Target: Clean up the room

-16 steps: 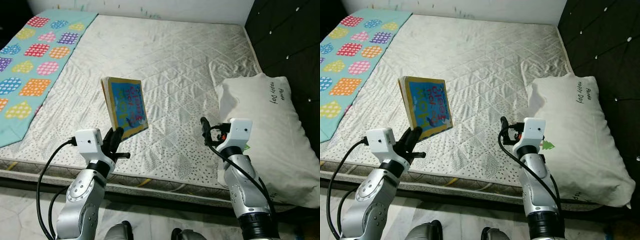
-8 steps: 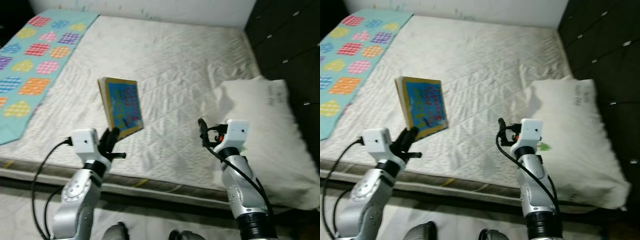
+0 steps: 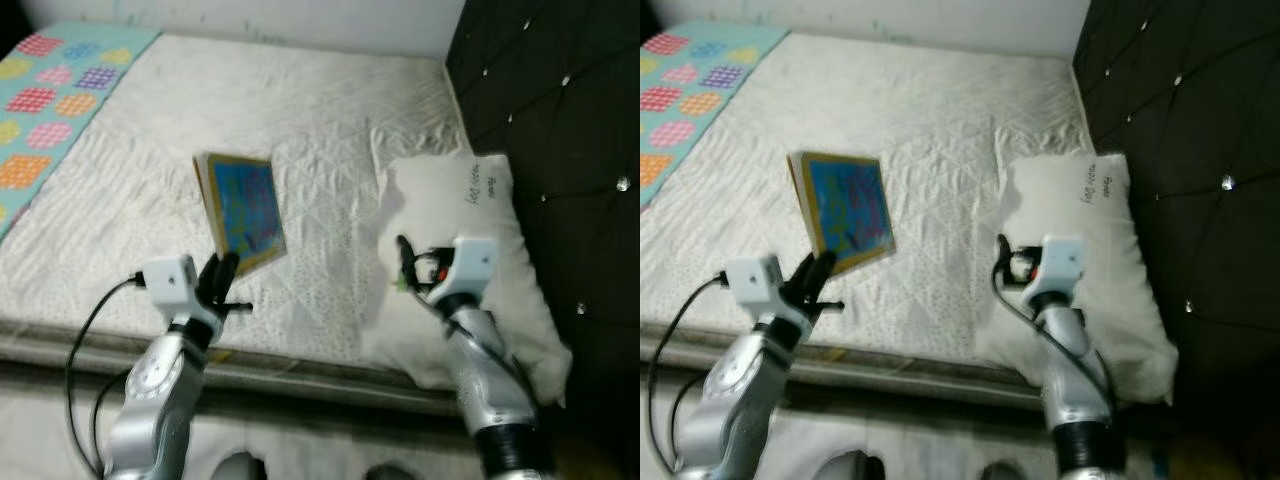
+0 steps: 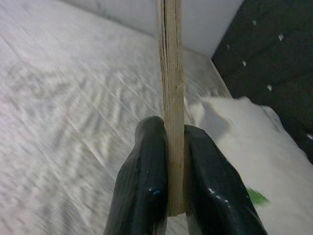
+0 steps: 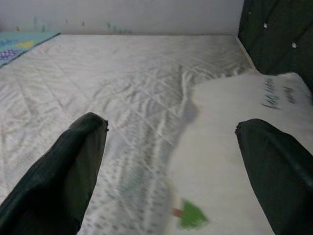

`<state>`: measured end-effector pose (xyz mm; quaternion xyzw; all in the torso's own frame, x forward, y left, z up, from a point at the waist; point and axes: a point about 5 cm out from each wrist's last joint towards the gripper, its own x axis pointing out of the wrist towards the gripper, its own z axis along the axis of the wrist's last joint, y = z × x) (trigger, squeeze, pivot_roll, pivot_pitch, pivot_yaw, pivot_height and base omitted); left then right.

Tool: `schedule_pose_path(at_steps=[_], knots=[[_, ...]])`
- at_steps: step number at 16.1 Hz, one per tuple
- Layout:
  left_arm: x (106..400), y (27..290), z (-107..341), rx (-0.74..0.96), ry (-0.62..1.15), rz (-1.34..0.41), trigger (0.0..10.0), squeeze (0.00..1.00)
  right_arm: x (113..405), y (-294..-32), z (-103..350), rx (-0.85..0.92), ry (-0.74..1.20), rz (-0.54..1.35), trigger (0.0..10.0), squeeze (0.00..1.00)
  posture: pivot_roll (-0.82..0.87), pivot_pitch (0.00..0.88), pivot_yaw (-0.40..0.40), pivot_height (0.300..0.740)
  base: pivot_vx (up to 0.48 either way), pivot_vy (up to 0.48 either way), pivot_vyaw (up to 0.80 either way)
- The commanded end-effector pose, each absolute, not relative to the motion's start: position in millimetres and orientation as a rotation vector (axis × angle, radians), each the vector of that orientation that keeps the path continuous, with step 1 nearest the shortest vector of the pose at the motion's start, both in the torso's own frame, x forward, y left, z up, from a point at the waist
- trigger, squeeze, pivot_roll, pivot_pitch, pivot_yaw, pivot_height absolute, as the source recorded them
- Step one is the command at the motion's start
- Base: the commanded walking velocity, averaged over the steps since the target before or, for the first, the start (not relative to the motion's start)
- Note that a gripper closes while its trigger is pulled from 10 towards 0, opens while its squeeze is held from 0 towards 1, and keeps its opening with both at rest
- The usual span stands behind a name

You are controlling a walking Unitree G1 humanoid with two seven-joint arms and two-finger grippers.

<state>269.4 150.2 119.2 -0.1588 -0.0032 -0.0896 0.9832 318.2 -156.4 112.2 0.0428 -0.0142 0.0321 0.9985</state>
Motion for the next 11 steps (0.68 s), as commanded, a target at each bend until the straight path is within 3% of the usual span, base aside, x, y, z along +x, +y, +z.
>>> schedule_pose_path(at_steps=[1, 11], knots=[[269.6, 146.8, 126.6, -0.312, -0.044, -0.201, 10.0, 0.0, 317.3, -160.4, 109.8, 0.087, -0.019, 0.052, 10.0, 0.0, 0.07, 0.142, -0.016, 0.74, 0.0, 0.0, 0.0], [269.5, 147.0, 126.4, -0.32, -0.046, -0.207, 10.0, 0.0, 317.0, -160.5, 108.2, 0.081, -0.015, 0.052, 10.0, 0.0, 0.07, 0.145, -0.015, 0.74, 0.0, 0.0, 0.0]])
